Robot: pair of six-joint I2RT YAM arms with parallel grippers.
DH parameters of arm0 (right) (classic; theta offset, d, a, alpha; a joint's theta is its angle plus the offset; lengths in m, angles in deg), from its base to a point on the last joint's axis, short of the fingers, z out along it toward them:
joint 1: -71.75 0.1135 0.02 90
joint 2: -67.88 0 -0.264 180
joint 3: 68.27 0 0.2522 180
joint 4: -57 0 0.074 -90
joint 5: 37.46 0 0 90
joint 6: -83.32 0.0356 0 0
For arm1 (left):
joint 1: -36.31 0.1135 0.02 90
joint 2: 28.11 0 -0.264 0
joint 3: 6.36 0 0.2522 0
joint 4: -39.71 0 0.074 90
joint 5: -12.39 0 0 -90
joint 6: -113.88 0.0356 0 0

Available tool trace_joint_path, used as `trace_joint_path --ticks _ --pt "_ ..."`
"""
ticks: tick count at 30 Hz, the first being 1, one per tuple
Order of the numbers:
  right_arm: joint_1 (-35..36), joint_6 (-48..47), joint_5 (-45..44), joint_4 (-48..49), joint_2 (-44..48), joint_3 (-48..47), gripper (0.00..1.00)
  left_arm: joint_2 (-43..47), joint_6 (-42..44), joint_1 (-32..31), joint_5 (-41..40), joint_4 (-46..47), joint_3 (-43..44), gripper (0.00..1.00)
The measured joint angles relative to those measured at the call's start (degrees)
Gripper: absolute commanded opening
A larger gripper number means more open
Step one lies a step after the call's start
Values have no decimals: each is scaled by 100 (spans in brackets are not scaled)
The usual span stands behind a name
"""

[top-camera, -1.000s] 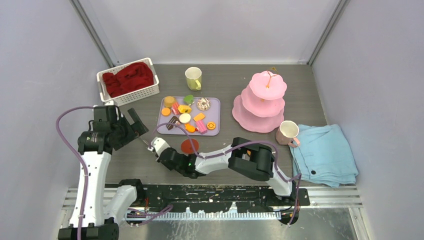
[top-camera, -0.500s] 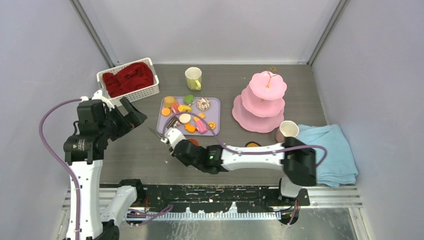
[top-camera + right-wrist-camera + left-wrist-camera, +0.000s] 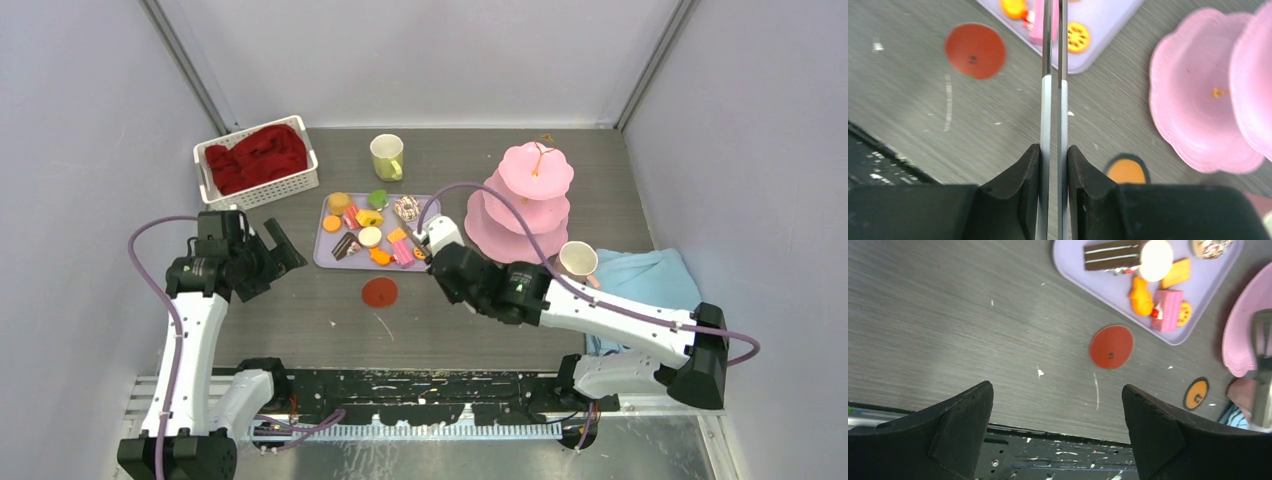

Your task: Serve the afternoon tea

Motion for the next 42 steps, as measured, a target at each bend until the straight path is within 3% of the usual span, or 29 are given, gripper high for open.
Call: trace_joint_path --ticks 6,12,25,42 --pt "-1152 -103 474 -717 -37 -267 24 -59 -2 -74 -92 81 -409 99" --pt "-1668 -343 817 -894 -608 -728 34 -109 0 -92 -103 269 -428 99" --pt "-1821 -612 1766 -1167 -839 -761 40 -118 0 -103 -98 417 -632 99" --pt "-1823 -448 2221 -1054 -452 -678 45 -118 -4 -103 -96 509 -708 99"
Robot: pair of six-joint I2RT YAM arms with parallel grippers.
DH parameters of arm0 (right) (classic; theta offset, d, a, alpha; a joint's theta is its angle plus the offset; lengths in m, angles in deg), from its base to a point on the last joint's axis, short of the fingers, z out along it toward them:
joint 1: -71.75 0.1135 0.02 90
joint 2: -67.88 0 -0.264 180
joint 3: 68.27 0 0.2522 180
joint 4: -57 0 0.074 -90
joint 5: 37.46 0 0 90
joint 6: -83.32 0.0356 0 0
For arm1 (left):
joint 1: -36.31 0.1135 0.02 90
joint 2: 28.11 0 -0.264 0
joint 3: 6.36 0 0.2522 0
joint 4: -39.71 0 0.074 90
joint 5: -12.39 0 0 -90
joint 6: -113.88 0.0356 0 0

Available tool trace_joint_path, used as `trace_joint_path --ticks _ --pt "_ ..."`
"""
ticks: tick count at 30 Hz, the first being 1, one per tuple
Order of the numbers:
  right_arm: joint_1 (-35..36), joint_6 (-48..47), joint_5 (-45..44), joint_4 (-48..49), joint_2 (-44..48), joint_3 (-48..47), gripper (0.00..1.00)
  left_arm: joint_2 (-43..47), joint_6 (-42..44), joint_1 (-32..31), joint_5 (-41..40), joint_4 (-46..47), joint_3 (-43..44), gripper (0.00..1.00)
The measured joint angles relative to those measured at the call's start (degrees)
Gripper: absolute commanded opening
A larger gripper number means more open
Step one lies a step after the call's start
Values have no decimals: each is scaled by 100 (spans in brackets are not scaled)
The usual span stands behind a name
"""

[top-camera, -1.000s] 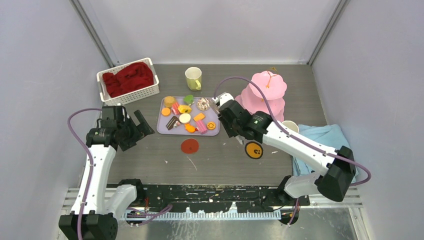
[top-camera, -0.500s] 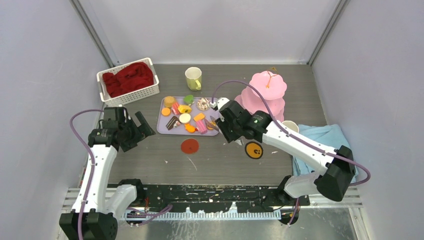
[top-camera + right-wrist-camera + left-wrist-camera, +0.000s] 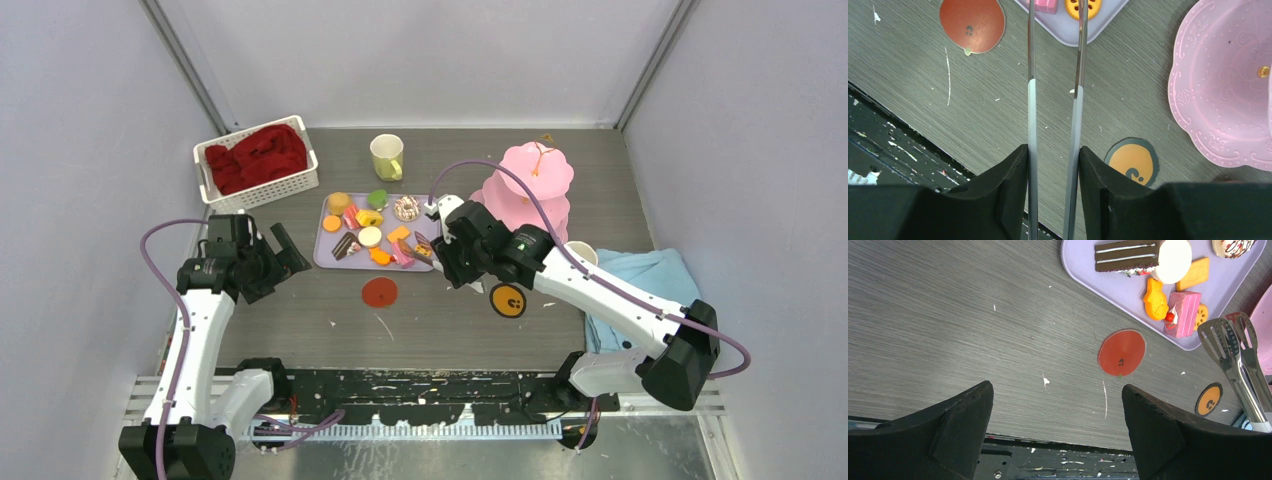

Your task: Serve the afternoon tea

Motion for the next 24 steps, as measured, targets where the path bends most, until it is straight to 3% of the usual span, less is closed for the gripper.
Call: trace_joint_path --ticks 24 --pt "98 2 240 144 -286 170 47 0 -17 0 0 20 -83 99"
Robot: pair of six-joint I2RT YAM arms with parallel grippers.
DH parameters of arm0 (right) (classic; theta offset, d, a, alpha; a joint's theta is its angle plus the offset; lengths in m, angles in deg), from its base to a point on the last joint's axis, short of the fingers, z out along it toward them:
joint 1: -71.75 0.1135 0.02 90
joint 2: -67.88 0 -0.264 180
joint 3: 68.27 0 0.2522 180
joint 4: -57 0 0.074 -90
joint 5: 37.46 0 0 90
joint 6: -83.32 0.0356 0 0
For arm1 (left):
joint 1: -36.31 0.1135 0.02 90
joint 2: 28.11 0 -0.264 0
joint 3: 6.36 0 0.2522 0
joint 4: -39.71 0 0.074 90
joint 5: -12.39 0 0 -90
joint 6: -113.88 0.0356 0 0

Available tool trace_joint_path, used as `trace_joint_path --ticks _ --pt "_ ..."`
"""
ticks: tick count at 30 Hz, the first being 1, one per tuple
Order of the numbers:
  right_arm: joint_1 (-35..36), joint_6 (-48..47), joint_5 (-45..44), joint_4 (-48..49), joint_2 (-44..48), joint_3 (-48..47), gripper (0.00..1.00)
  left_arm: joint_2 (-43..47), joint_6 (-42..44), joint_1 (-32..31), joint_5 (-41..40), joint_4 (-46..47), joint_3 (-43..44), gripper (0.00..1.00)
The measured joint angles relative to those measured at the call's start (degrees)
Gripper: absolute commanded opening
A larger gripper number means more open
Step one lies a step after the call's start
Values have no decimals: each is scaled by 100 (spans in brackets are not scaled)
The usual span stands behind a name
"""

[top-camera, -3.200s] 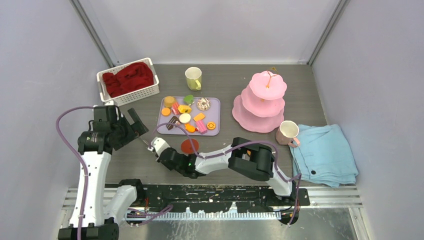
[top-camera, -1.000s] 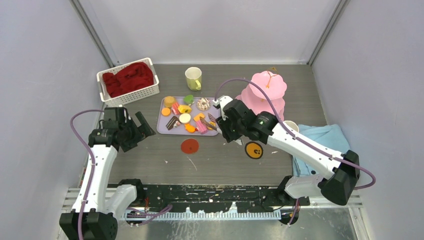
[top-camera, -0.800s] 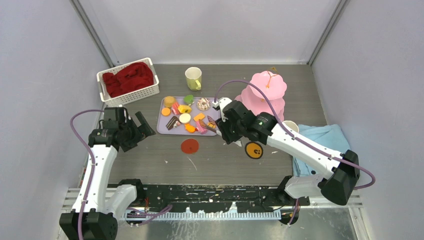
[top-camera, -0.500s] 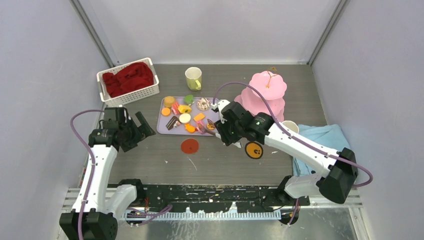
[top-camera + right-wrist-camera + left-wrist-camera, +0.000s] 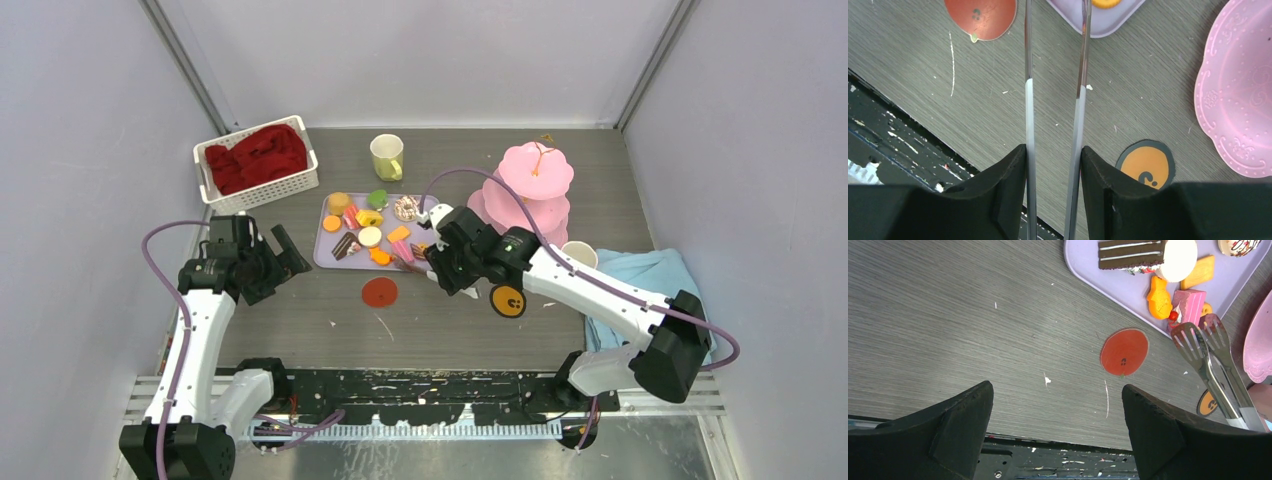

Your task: Serve the afternoon tea

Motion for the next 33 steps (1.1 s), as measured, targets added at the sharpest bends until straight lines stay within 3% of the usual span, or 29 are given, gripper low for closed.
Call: trace_joint_path --ticks 21,23,27,29,33 --pt "85 109 -262 46 -142 2 41 -4 0 0 44 4 -2 99" --pt "101 109 -275 70 -203 2 38 -20 2 0 44 4 -2 99" --pt "129 111 -319 101 -304 2 10 -63 0 0 50 4 -2 99" --pt "142 120 -352 105 -302 2 1 -66 0 0 55 7 -2 99" --pt "149 144 -411 127 -232 2 1 -66 0 0 61 9 -2 99"
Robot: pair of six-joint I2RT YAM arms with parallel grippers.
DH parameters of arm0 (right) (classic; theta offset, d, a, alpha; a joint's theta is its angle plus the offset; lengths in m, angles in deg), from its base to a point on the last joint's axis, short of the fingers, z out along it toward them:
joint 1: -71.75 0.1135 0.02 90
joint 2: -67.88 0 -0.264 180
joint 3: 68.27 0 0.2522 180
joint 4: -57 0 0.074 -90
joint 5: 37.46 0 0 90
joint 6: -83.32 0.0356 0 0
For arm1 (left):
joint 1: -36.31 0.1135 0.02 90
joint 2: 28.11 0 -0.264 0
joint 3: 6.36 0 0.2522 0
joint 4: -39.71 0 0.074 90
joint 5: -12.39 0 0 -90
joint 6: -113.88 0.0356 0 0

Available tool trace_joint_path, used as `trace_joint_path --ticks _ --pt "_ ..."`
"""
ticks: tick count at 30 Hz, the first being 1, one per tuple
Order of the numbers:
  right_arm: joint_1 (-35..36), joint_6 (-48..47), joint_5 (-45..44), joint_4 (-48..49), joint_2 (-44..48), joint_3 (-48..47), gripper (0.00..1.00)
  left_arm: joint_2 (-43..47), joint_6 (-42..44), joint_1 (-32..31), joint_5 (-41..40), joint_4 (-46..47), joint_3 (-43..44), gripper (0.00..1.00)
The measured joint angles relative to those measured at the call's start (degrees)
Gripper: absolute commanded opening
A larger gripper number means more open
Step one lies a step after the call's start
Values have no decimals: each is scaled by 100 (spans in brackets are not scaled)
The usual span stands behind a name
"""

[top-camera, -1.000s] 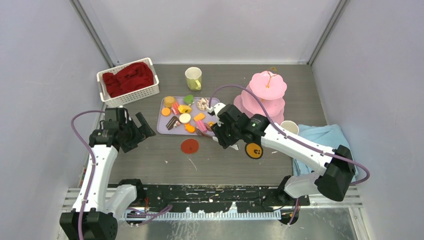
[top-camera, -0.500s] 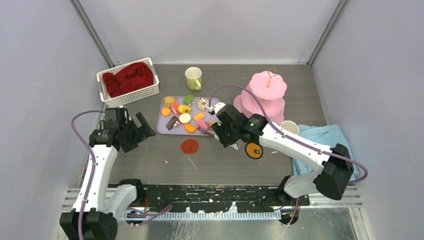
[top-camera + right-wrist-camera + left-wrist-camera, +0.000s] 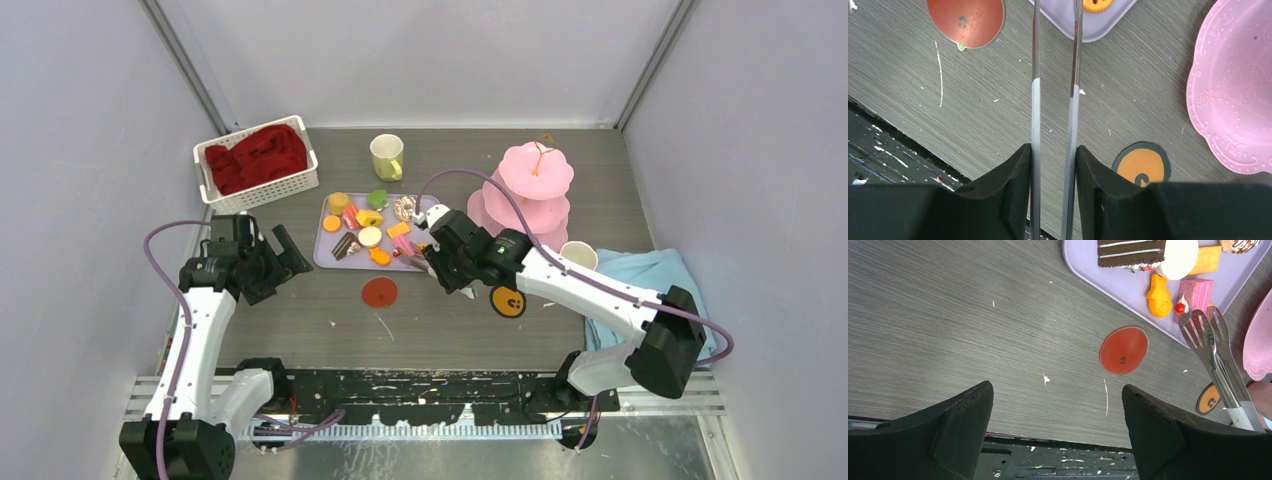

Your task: Serve the afternoon tea

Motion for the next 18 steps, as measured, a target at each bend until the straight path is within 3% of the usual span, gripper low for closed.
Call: trace_joint_path --ticks 18 --pt "0 133 -280 -321 752 -138 1 -28 -2 0 7 68 0 99"
